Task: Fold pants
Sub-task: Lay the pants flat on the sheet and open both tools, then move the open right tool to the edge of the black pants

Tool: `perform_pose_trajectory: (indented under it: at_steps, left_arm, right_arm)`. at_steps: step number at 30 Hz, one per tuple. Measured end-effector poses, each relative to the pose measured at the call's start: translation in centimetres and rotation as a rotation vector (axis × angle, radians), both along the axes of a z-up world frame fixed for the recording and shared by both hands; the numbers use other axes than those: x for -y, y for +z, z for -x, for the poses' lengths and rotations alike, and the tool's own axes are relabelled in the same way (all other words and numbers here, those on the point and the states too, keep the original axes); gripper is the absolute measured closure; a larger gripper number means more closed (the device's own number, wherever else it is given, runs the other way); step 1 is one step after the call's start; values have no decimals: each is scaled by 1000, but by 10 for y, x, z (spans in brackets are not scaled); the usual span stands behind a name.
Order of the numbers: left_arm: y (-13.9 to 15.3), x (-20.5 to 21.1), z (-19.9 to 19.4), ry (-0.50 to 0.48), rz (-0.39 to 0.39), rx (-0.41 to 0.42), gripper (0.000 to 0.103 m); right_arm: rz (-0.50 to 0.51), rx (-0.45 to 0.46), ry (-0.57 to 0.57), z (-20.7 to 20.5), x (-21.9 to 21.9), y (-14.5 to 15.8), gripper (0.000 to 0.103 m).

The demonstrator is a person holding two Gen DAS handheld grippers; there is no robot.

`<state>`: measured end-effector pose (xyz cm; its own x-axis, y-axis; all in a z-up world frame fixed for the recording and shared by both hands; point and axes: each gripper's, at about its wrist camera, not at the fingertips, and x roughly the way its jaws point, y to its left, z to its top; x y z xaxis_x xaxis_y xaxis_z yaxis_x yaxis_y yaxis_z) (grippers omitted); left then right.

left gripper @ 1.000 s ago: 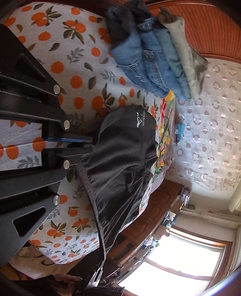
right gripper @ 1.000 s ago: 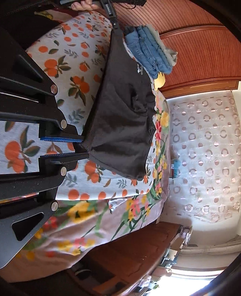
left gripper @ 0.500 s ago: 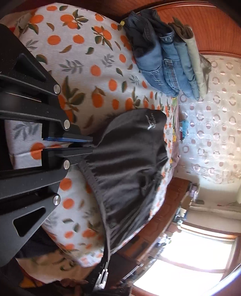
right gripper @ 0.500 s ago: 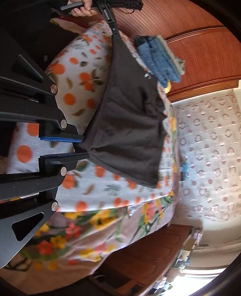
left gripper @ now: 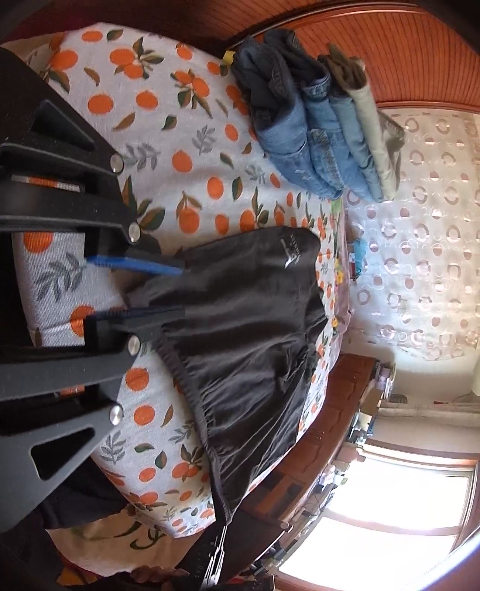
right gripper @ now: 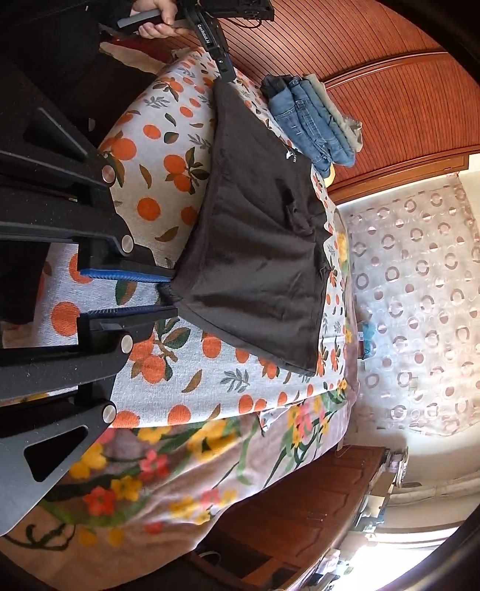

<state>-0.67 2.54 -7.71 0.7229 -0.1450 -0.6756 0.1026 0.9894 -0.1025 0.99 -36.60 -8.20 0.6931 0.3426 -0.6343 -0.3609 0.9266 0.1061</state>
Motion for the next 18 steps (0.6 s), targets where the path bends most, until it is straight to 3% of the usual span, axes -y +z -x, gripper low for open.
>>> perform_pose_trajectory:
  at_steps: [6, 9, 14, 18]
  left_arm:
    - [6, -3, -3, -12, -24, 11, 72]
    - [5, -4, -10, -7, -38, 6, 51]
    - [4, -5, -21, -16, -36, -2, 38]
    - [5, -1, -27, -43, -31, 0, 37]
  right_arm:
    - [3, 21, 10, 9, -4, 10, 90]
    - [8, 27, 20, 8, -8, 12, 88]
    - [-6, 31, 8, -2, -15, 7, 82]
    - [-13, 18, -30, -12, -14, -3, 80]
